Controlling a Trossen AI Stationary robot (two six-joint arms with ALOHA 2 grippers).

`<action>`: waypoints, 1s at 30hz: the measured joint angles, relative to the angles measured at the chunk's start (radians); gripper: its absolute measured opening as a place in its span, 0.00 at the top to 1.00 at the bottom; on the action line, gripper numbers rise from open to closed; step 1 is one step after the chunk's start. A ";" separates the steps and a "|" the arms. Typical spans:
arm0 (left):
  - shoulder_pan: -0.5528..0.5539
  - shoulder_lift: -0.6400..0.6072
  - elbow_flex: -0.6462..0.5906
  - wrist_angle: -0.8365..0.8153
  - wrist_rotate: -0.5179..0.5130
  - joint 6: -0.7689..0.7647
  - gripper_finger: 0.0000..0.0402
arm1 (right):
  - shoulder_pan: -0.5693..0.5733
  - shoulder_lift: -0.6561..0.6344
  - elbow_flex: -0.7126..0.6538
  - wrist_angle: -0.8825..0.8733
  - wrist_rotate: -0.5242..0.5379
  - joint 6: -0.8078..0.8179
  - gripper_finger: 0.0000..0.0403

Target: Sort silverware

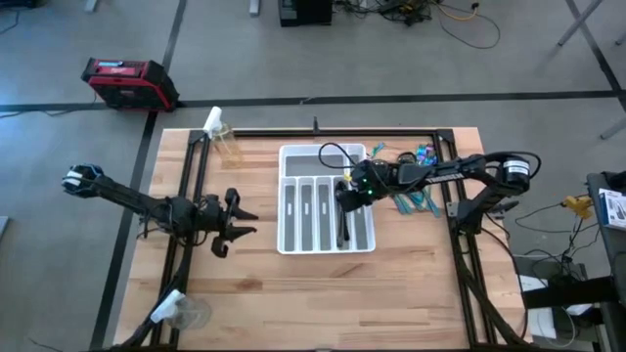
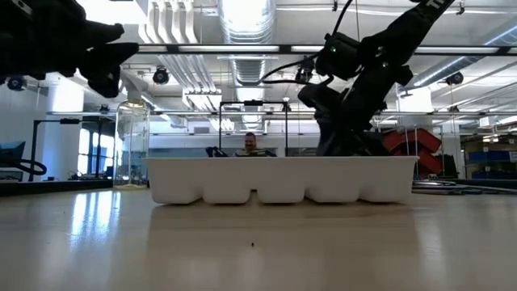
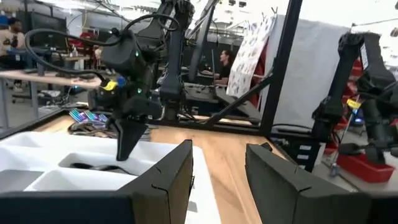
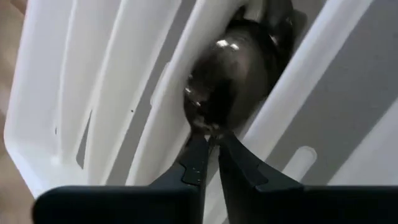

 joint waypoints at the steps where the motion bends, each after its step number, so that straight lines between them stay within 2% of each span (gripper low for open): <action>1: 0.000 0.005 0.000 0.016 0.000 0.000 0.67 | 0.000 -0.003 0.000 0.000 0.001 -0.026 0.90; 6: 0.001 0.010 0.000 0.094 -0.001 0.008 0.67 | 0.002 -0.006 0.034 -0.062 0.037 -0.145 0.81; 11: 0.001 0.010 0.000 0.130 -0.005 0.019 0.67 | 0.039 -0.006 0.134 -0.259 0.196 -0.269 0.74; 14: 0.001 0.016 0.000 0.133 -0.007 0.039 0.67 | 0.071 -0.005 0.189 -0.317 0.287 -0.308 0.68; 21: 0.001 0.036 0.000 0.183 -0.008 0.049 0.67 | 0.136 0.094 0.275 -0.322 0.315 -0.341 0.57; 30: 0.001 0.040 0.000 0.181 -0.008 0.030 0.67 | 0.155 0.248 0.412 -0.444 0.403 -0.393 0.50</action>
